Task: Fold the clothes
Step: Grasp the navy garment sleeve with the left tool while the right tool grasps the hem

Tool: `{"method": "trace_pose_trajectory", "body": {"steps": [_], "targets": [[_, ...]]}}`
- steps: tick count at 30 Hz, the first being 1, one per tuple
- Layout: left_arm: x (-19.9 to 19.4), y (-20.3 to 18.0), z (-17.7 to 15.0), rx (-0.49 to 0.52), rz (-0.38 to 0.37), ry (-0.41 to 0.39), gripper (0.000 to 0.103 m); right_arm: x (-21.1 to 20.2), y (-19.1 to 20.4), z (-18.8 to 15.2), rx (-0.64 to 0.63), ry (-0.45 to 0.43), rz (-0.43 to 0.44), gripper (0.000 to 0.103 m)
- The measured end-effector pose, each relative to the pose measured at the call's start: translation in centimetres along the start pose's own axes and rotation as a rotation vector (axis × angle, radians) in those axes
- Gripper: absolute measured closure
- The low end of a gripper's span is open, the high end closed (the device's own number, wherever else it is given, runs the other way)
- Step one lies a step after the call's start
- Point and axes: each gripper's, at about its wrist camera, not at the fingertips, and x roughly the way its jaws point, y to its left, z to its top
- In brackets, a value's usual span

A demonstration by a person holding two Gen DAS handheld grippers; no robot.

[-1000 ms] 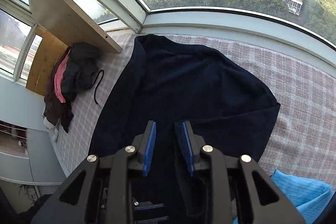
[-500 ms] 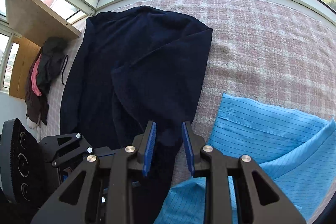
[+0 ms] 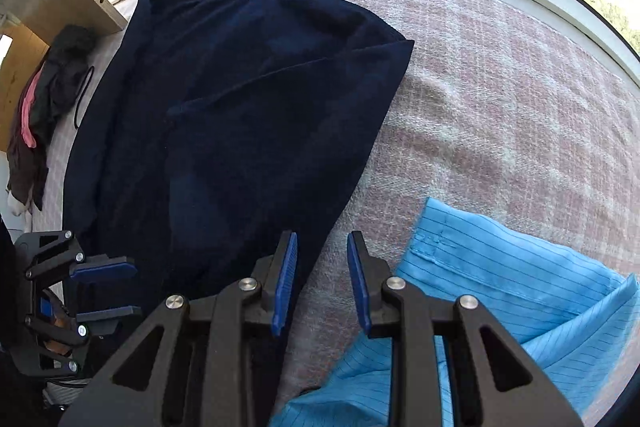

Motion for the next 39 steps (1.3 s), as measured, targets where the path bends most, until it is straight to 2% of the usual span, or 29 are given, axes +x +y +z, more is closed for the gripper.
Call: {"method": "trace_pose_trajectory", "body": {"steps": [1, 3, 4, 6, 10, 14, 17, 18, 19, 21, 24, 30, 33, 36, 39], "targets": [[-0.7, 0.5, 0.6, -0.013, 0.001, -0.029, 0.075, -0.5, 0.4, -0.4, -0.001, -0.012, 0.026, 0.077], [-1.5, 1.7, 2.1, -0.021, 0.050, -0.072, 0.070, -1.1, 1.5, -1.9, 0.001, -0.008, 0.120, 0.077], [-1.3, 2.7, 3.1, -0.042, 0.067, -0.068, 0.069, -1.1, 2.0, -2.7, -0.001, 0.006, 0.156, 0.077], [-0.7, 5.0, 5.1, -0.089, 0.096, -0.054, 0.068, -0.5, 3.2, -4.6, -0.013, 0.041, 0.164, 0.077], [1.4, 8.3, 7.5, -0.160, 0.117, -0.012, 0.068, 1.3, 4.6, -7.3, -0.034, 0.096, 0.117, 0.077], [3.4, 9.1, 8.5, -0.161, 0.136, 0.031, 0.069, 2.3, 5.2, -8.1, -0.056, 0.095, 0.060, 0.080], [3.5, 9.2, 8.7, -0.148, 0.152, 0.023, 0.070, 2.5, 5.5, -8.2, -0.080, 0.105, 0.023, 0.085], [3.4, 9.2, 8.8, -0.147, 0.158, 0.020, 0.073, 2.5, 5.5, -8.3, -0.078, 0.102, 0.017, 0.089], [3.3, 9.3, 8.9, -0.147, 0.163, 0.017, 0.085, 2.6, 5.4, -8.3, -0.076, 0.102, 0.016, 0.091], [2.8, 9.5, 9.0, -0.153, 0.155, -0.003, 0.098, 2.6, 5.2, -8.3, -0.068, 0.100, 0.015, 0.096], [1.6, 10.6, 8.8, -0.196, 0.125, -0.044, 0.101, 2.8, 5.1, -8.2, -0.062, 0.095, 0.012, 0.101], [0.3, 13.7, 7.8, -0.289, 0.129, -0.072, 0.103, 3.0, 6.2, -8.1, -0.093, 0.091, -0.021, 0.101], [-0.7, 14.8, 7.7, -0.331, 0.100, -0.091, 0.089, 3.1, 6.4, -8.0, -0.091, 0.090, -0.022, 0.101], [-0.8, 12.7, 8.2, -0.245, 0.059, -0.074, 0.089, 3.2, 6.7, -7.9, -0.086, 0.090, -0.024, 0.101], [1.5, 9.4, 9.5, -0.126, 0.025, -0.037, 0.088, 3.3, 6.9, -7.7, -0.079, 0.088, -0.024, 0.101]]}}
